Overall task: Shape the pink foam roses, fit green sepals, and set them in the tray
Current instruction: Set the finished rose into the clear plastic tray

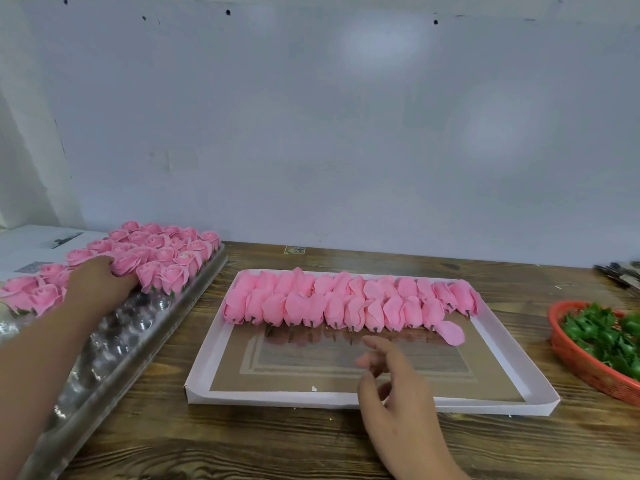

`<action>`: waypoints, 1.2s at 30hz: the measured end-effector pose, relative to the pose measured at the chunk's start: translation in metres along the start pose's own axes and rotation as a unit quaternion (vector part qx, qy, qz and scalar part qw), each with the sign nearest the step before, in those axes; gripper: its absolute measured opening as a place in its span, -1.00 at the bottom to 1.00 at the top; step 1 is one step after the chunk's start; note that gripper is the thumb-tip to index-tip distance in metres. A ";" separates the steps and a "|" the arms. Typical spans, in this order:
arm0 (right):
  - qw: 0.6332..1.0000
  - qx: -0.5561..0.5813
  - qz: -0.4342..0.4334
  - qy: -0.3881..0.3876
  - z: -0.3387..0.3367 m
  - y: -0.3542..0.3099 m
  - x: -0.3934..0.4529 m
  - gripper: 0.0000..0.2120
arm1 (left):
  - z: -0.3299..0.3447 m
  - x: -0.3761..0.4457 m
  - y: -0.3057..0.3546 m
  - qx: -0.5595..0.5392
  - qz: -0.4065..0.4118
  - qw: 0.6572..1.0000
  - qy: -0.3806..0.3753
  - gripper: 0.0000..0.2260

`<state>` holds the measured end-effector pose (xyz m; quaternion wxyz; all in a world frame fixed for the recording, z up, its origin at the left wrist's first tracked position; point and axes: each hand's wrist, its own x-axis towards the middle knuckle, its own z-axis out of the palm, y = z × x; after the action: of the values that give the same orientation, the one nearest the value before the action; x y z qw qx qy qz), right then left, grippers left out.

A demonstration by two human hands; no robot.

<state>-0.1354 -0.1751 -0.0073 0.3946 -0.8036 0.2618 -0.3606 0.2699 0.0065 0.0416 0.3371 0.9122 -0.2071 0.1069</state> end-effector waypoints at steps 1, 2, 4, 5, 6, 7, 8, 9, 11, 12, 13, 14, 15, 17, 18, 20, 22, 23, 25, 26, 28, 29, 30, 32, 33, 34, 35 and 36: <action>1.000 -0.001 -0.001 0.000 0.000 0.000 0.000 -0.53 | 0.001 0.002 -0.001 0.004 -0.003 1.000 0.000 -0.67; 1.000 -0.002 -0.003 0.000 0.000 0.000 0.000 -0.53 | 0.003 0.003 -0.002 0.006 -0.006 1.000 0.003 -0.68; 1.000 -0.005 -0.006 -0.003 0.001 0.000 0.000 -0.53 | 0.008 0.009 -0.009 0.023 -0.009 1.000 0.013 -0.73; 1.000 -0.006 -0.007 -0.004 0.001 0.000 0.000 -0.53 | 0.010 0.012 -0.011 0.039 -0.008 0.999 0.017 -0.73; 1.000 -0.007 -0.007 -0.006 0.001 -0.001 -0.001 -0.53 | 0.011 0.014 -0.013 0.051 -0.008 0.999 0.018 -0.73; 1.000 -0.008 -0.008 -0.006 0.001 -0.001 -0.001 -0.53 | 0.012 0.016 -0.014 0.057 -0.011 0.998 0.016 -0.73; 1.000 -0.008 -0.008 -0.006 0.001 -0.001 -0.001 -0.53 | 0.012 0.018 -0.015 0.060 -0.016 0.998 0.013 -0.74; 1.000 -0.008 -0.007 -0.007 0.001 -0.001 -0.001 -0.53 | 0.013 0.020 -0.016 0.064 -0.023 0.998 0.010 -0.74; 1.000 -0.008 -0.007 -0.006 0.000 -0.002 -0.001 -0.53 | 0.014 0.022 -0.017 0.069 -0.036 0.997 0.007 -0.73; 1.000 -0.009 -0.007 -0.006 0.000 -0.002 -0.001 -0.53 | 0.014 0.023 -0.018 0.073 -0.038 0.997 0.005 -0.72; 1.000 -0.009 -0.007 -0.006 0.000 -0.002 -0.001 -0.53 | 0.015 0.024 -0.019 0.077 -0.040 0.996 0.000 -0.73; 1.000 -0.009 -0.007 -0.006 0.000 -0.002 -0.001 -0.53 | 0.014 0.025 -0.019 0.081 -0.046 0.996 -0.007 -0.73; 1.000 -0.009 -0.006 -0.005 0.000 -0.002 -0.001 -0.53 | 0.014 0.026 -0.019 0.083 -0.053 0.995 -0.013 -0.73; 1.000 -0.009 -0.002 -0.006 0.000 -0.002 -0.001 -0.54 | 0.013 0.027 -0.017 0.084 -0.068 0.994 -0.024 -0.74; 1.000 -0.010 0.000 -0.007 0.000 -0.002 -0.001 -0.55 | 0.012 0.027 -0.016 0.086 -0.073 0.993 -0.028 -0.74; 1.000 -0.010 0.002 -0.007 0.000 -0.002 -0.001 -0.56 | 0.012 0.028 -0.014 0.092 -0.073 0.992 -0.037 -0.74; 1.000 -0.010 0.002 -0.004 0.001 -0.002 -0.001 -0.57 | 0.011 0.028 -0.013 0.094 -0.074 0.992 -0.044 -0.75; 1.000 -0.010 0.003 -0.003 0.001 -0.002 -0.001 -0.57 | 0.011 0.028 -0.013 0.093 -0.076 0.992 -0.046 -0.75; 1.000 -0.009 0.004 -0.004 0.001 -0.002 0.000 -0.57 | 0.011 0.028 -0.013 0.089 -0.080 0.992 -0.050 -0.75; 1.000 -0.010 0.004 -0.005 0.001 -0.002 -0.001 -0.57 | 0.011 0.029 -0.013 0.088 -0.081 0.991 -0.052 -0.75; 1.000 -0.011 0.003 -0.003 0.000 -0.002 -0.001 -0.57 | 0.011 0.030 -0.013 0.085 -0.084 0.991 -0.054 -0.76; 1.000 -0.012 0.001 -0.001 0.000 -0.002 -0.001 -0.57 | 0.011 0.030 -0.013 0.084 -0.089 0.991 -0.055 -0.77; 1.000 -0.012 0.000 0.001 0.000 -0.002 -0.001 -0.57 | 0.011 0.030 -0.013 0.083 -0.093 0.991 -0.056 -0.78; 1.000 -0.015 -0.002 0.002 0.000 -0.003 0.000 -0.56 | 0.011 0.030 -0.013 0.082 -0.100 0.990 -0.058 -0.79; 1.000 -0.016 -0.002 0.001 0.000 -0.003 0.000 -0.56 | 0.011 0.030 -0.013 0.082 -0.103 0.990 -0.058 -0.79; 1.000 -0.016 -0.002 0.000 0.000 -0.003 0.000 -0.56 | 0.011 0.030 -0.013 0.084 -0.106 0.989 -0.060 -0.79; 1.000 -0.017 -0.002 0.000 0.000 -0.003 0.000 -0.57 | 0.011 0.029 -0.012 0.088 -0.110 0.988 -0.062 -0.80; 1.000 -0.016 -0.002 0.001 0.000 -0.003 0.000 -0.57 | 0.010 0.029 -0.011 0.090 -0.116 0.987 -0.065 -0.80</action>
<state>-0.1349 -0.1729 -0.0049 0.3804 -0.8103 0.2662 -0.3575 0.3015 -0.0021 0.0377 0.2493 0.9617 -0.1112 0.0258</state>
